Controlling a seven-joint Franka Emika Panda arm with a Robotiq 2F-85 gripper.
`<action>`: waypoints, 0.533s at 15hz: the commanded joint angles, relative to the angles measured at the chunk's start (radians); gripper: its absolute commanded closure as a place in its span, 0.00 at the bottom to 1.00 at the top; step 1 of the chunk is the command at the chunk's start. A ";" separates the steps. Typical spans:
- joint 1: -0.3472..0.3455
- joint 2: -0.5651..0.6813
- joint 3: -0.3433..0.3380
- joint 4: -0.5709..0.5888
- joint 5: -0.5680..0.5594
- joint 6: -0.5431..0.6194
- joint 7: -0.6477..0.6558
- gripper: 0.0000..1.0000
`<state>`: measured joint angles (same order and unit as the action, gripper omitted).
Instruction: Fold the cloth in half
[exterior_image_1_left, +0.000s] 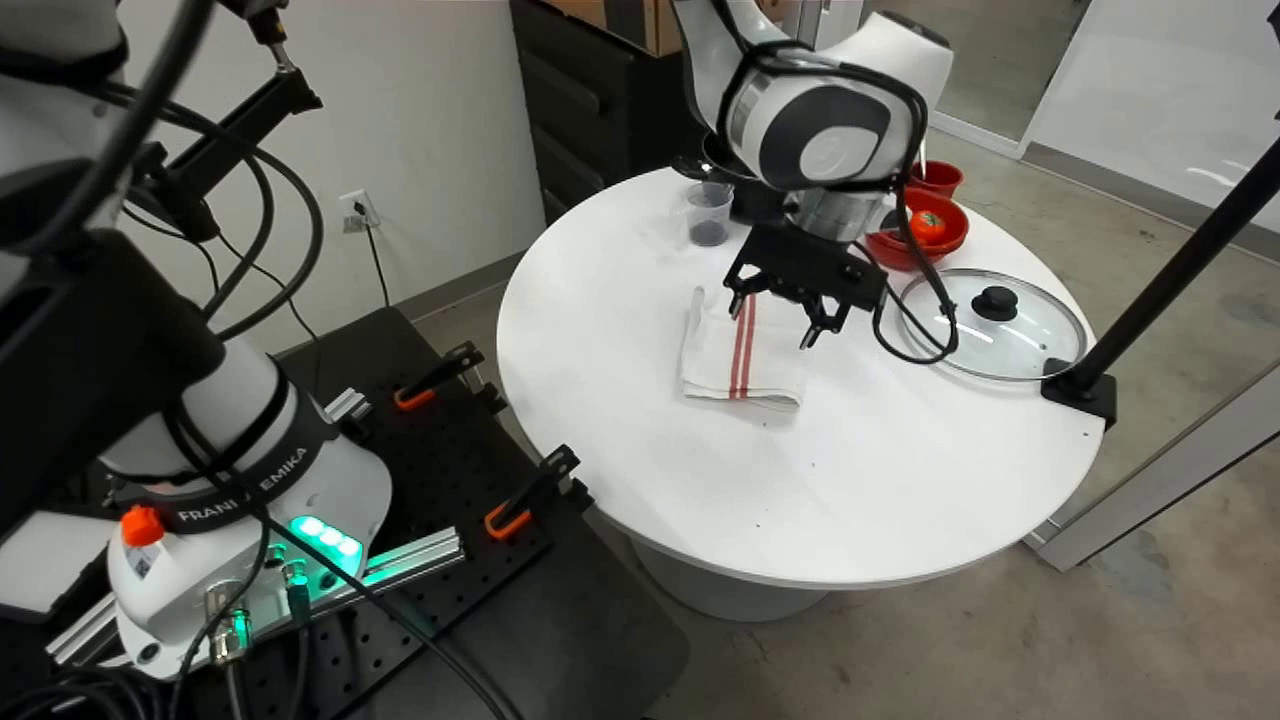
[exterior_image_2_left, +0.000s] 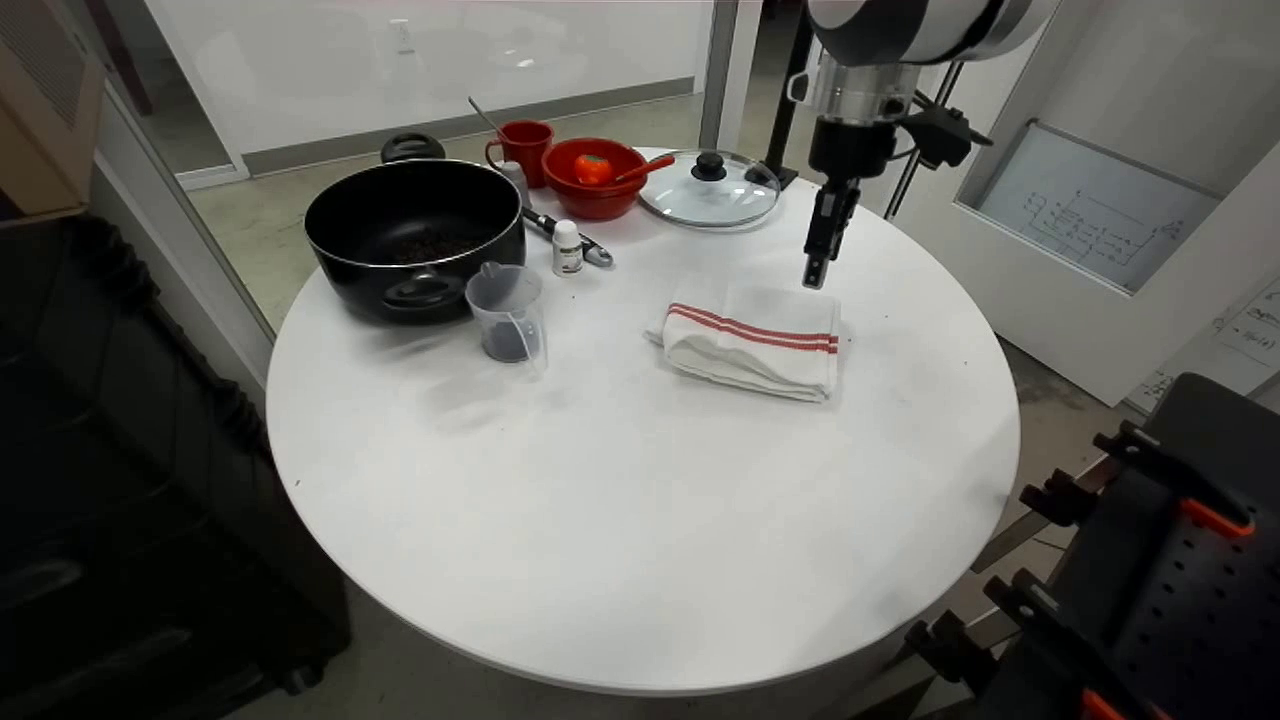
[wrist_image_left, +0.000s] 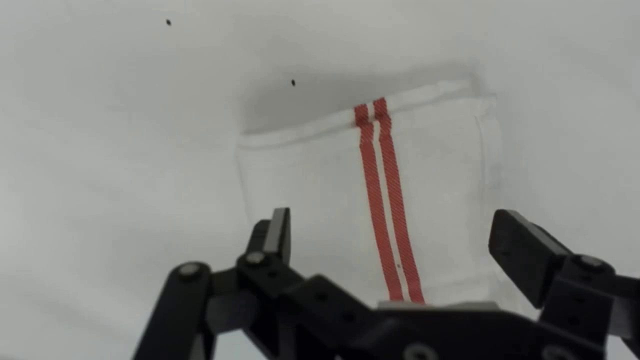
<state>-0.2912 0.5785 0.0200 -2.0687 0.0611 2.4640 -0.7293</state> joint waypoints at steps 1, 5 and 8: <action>0.045 -0.151 0.021 -0.129 -0.011 0.098 0.028 0.00; 0.036 -0.153 0.063 -0.125 0.066 0.178 0.039 0.00; 0.036 -0.204 0.082 -0.183 0.108 0.227 0.046 0.00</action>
<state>-0.2554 0.3748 0.1012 -2.2522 0.1710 2.6925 -0.6849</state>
